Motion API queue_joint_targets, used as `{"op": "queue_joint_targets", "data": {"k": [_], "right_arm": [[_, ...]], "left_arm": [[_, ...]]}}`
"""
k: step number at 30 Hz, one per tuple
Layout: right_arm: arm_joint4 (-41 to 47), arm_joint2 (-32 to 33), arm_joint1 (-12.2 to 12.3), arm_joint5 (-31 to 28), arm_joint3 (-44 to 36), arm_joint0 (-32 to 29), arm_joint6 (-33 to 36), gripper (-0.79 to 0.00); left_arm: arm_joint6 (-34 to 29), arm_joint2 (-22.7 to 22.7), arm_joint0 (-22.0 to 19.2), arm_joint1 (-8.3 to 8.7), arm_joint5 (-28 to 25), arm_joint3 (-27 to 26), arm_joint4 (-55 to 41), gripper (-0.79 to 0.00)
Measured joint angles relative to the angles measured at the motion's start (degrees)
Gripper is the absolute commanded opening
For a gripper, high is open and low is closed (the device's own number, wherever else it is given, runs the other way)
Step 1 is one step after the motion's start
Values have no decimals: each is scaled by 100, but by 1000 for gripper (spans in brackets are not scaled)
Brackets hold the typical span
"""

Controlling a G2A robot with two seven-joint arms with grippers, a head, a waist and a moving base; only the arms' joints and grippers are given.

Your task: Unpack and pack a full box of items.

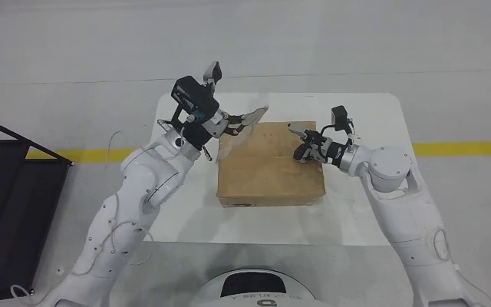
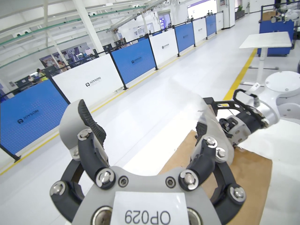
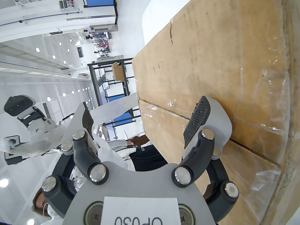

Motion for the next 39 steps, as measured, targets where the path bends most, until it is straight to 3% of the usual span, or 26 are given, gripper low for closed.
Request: {"op": "queue_joint_targets", "data": {"k": [8, 14, 21, 25, 27, 32, 39], "right_arm": [[0, 0, 0, 0, 0, 0, 0, 0], [0, 0, 0, 0, 0, 0, 0, 0], [0, 0, 0, 0, 0, 0, 0, 0], [0, 0, 0, 0, 0, 0, 0, 0], [0, 0, 0, 0, 0, 0, 0, 0], [0, 0, 0, 0, 0, 0, 0, 0], [0, 0, 0, 0, 0, 0, 0, 0]], "left_arm": [[-387, 190, -367, -174, 426, 250, -1634, 0], [-416, -81, -370, -192, 95, 317, -2602, 0], [151, -1279, 628, -33, -184, 410, -2423, 0], [589, -1912, 1284, 28, -271, 786, -2293, 0], [754, -2023, 1443, 35, -251, 1030, -2189, 0], [1036, -1864, 1426, 13, -32, 1945, -1544, 0], [906, -1228, 1185, -45, -441, 2819, -1057, 0]]}}
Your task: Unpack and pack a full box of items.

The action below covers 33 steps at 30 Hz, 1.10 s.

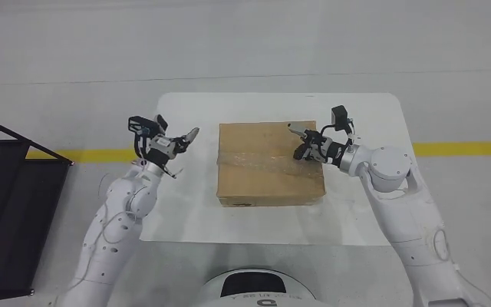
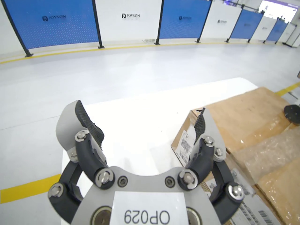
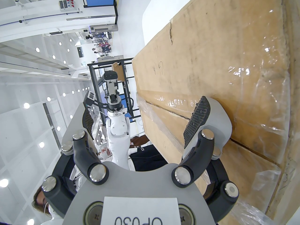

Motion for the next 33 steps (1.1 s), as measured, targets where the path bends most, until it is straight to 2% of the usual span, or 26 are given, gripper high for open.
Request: {"op": "queue_joint_targets", "data": {"k": [7, 13, 24, 33], "right_arm": [[0, 0, 0, 0, 0, 0, 0, 0], [0, 0, 0, 0, 0, 0, 0, 0], [0, 0, 0, 0, 0, 0, 0, 0], [0, 0, 0, 0, 0, 0, 0, 0]], "left_arm": [[52, 535, -220, -79, -81, 400, 367, 0], [87, 536, -172, -58, -371, 497, 499, 0], [161, 463, 2, -26, -670, 228, 515, 0], [71, 547, -86, -38, -651, 254, 632, 0]]}}
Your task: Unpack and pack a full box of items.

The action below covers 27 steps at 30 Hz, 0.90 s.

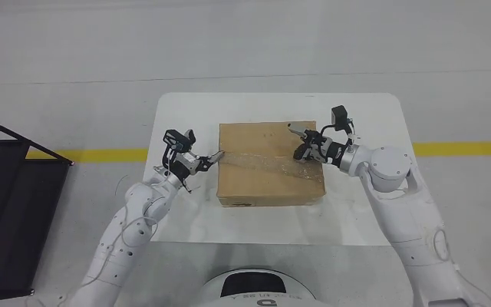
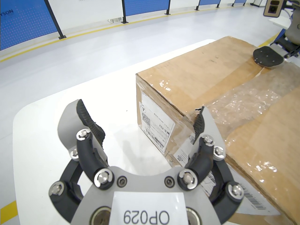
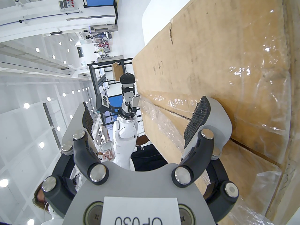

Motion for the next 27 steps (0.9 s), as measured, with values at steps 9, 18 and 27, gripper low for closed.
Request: {"op": "queue_joint_targets", "data": {"k": [9, 18, 27], "right_arm": [[0, 0, 0, 0, 0, 0, 0, 0], [545, 763, 52, -428, -305, -520, -399, 0], [1095, 2234, 158, -787, -694, -1861, -305, 0]], "left_arm": [[-72, 111, -178, -16, -125, 19, 74, 0], [-183, 134, -300, -17, -221, 97, 106, 0], [-246, 219, -420, -32, -265, 155, 132, 0]]}}
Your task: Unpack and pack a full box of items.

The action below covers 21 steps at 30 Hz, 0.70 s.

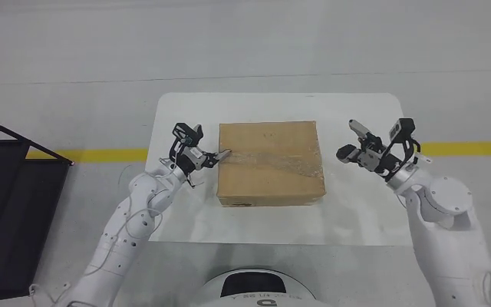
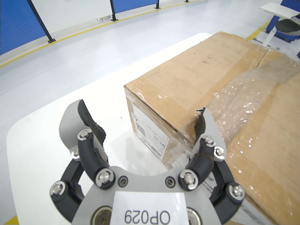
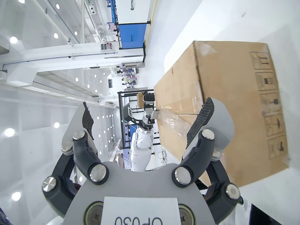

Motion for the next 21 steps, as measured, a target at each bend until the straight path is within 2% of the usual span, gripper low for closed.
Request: {"op": "queue_joint_targets", "data": {"k": [5, 15, 18, 21], "right_arm": [[-225, 5, 45, 252, 149, -51, 266, 0], [-1015, -282, 96, 694, -124, -99, 121, 0], [-1054, -275, 125, 721, -126, -127, 390, -403], [-834, -169, 170, 501, 24, -98, 1062, -548]], "left_arm": [[-27, 52, -79, -13, -28, 71, -29, 0], [-32, 54, -85, -14, -32, 76, -33, 0], [-31, 54, -85, -14, -32, 76, -33, 0], [-31, 54, -85, -14, -32, 76, -33, 0]]}}
